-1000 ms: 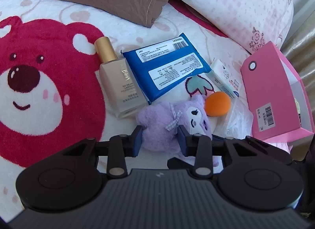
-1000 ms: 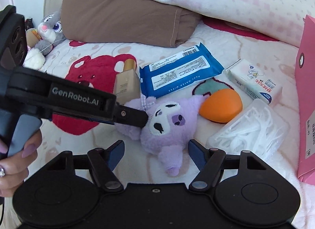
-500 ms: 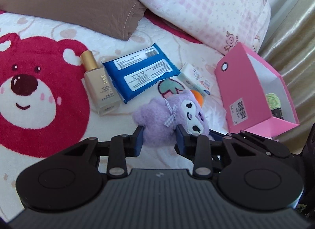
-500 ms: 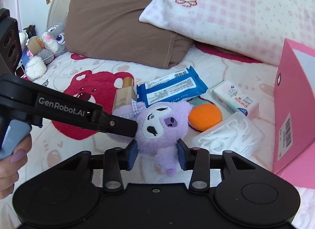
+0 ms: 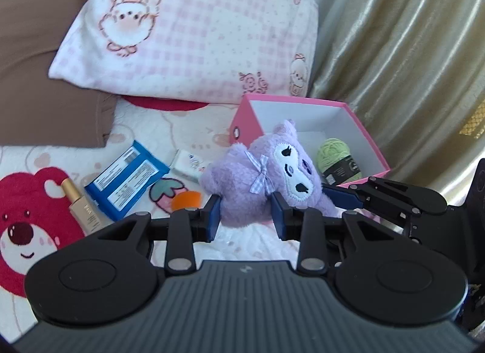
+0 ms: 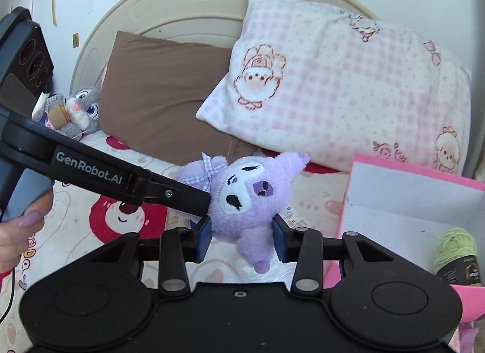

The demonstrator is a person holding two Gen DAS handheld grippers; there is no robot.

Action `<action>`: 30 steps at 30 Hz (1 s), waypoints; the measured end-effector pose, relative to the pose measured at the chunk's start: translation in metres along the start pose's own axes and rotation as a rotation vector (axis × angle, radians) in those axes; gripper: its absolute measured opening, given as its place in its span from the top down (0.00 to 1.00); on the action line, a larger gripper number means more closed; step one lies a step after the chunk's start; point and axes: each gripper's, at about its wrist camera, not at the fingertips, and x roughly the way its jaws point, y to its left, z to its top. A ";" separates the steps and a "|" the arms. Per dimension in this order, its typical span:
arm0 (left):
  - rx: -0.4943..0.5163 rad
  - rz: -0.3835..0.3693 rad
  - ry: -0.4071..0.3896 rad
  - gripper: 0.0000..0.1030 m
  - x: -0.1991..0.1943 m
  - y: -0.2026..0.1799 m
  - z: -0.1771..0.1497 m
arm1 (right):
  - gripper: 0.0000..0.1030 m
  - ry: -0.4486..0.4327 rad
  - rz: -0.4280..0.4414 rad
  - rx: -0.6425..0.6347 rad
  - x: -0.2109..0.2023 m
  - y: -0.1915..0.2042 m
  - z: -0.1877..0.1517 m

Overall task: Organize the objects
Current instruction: 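Carry the purple plush with the left tool into the pink box and release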

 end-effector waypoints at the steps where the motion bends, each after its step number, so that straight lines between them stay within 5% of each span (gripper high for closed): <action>1: 0.020 -0.015 0.001 0.68 -0.001 -0.011 0.007 | 0.55 -0.008 -0.011 0.000 -0.008 -0.006 0.004; 11: 0.085 -0.075 0.092 0.67 0.045 -0.081 0.057 | 0.55 0.022 -0.083 0.034 -0.041 -0.077 0.021; 22: -0.011 -0.023 0.335 0.67 0.186 -0.099 0.070 | 0.56 0.221 -0.098 0.186 0.020 -0.177 -0.013; 30: -0.029 0.063 0.475 0.67 0.247 -0.095 0.070 | 0.56 0.323 -0.030 0.386 0.062 -0.222 -0.042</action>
